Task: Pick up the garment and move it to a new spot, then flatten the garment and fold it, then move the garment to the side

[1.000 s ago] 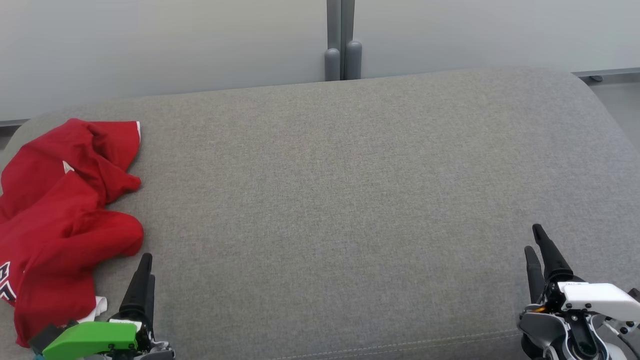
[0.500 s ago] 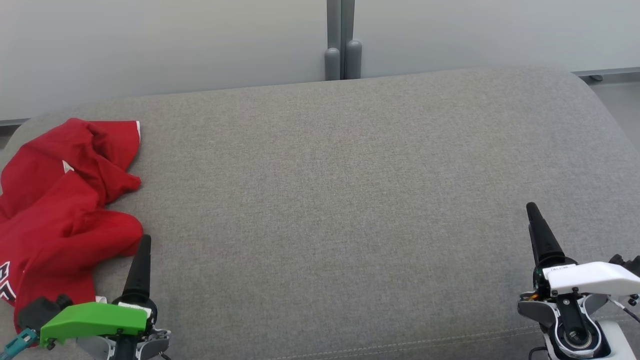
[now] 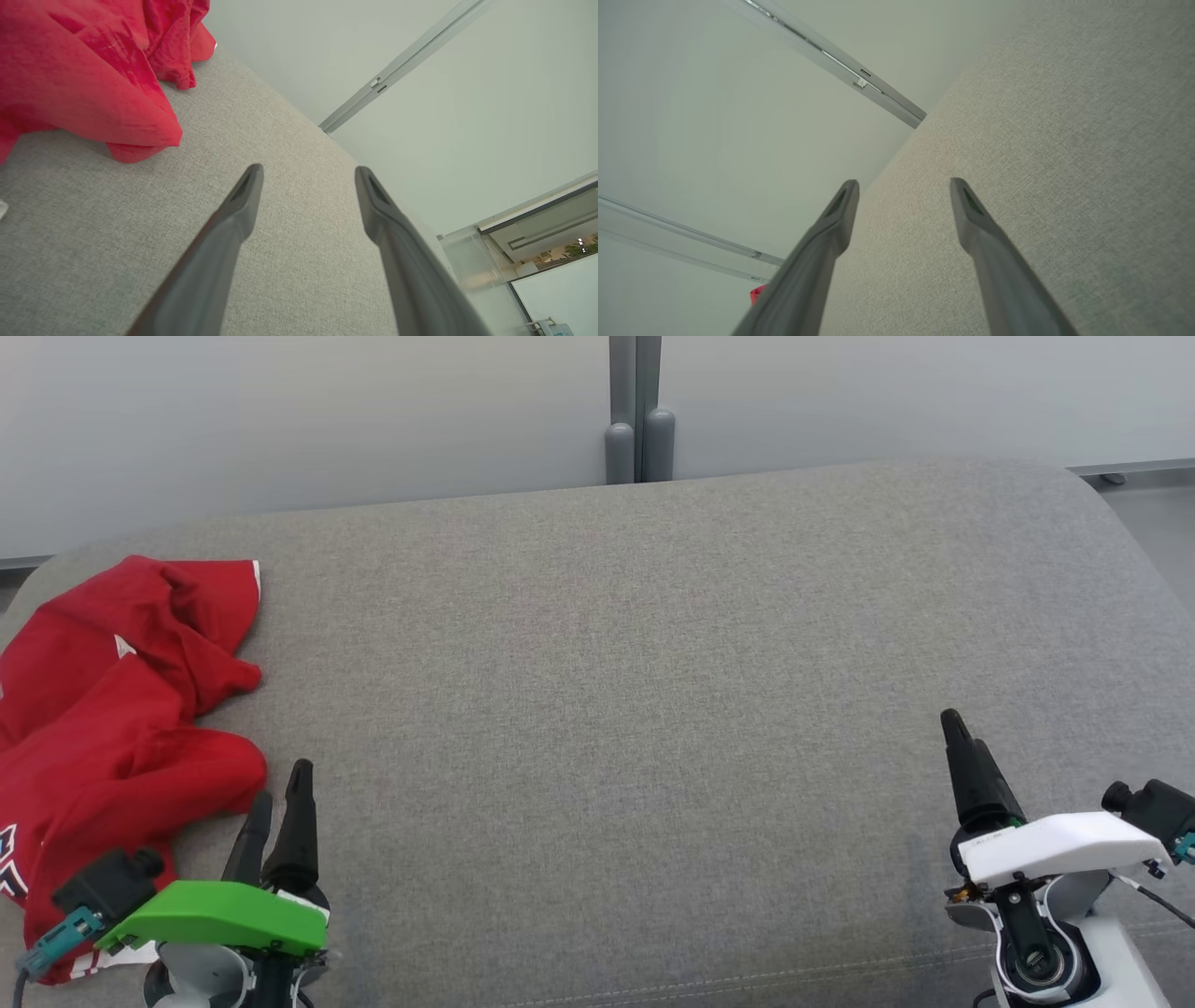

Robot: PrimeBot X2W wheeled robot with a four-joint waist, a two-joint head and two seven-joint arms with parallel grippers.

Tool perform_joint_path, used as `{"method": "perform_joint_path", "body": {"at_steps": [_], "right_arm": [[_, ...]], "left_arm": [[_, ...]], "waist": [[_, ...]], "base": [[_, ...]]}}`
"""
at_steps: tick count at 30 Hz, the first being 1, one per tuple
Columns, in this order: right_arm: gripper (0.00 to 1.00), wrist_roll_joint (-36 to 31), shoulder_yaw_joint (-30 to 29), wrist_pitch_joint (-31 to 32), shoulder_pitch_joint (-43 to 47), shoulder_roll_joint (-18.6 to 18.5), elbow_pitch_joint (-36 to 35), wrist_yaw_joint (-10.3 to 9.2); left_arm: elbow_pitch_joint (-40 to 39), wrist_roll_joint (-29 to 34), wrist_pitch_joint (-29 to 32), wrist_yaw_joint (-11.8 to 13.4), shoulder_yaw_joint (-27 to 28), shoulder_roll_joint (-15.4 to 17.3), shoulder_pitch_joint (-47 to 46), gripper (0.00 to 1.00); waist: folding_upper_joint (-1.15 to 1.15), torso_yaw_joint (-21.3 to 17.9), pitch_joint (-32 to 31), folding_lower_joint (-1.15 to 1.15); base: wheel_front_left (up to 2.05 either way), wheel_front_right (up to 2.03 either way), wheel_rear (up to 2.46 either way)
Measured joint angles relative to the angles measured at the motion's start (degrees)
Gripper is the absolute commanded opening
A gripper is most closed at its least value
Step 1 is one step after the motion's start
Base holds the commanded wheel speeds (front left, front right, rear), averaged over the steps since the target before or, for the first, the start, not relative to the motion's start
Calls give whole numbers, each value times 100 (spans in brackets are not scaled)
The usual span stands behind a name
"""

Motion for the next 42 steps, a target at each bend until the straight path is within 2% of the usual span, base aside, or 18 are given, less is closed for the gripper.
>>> {"method": "perform_joint_path", "body": {"at_steps": [26, 42], "right_arm": [[100, -2317, 613, -522, 2, -47, -149, -388], [100, -3520, 882, -833, 2, -67, -259, -500]], "left_arm": [[-80, 2410, -513, 409, -197, 5, 257, 100], [-124, 3494, -864, 639, -309, 7, 366, 100]], "waist": [[0, 2, -59, 0], [0, 13, -94, 0]], "base": [[0, 0, 0], [0, 0, 0]]}}
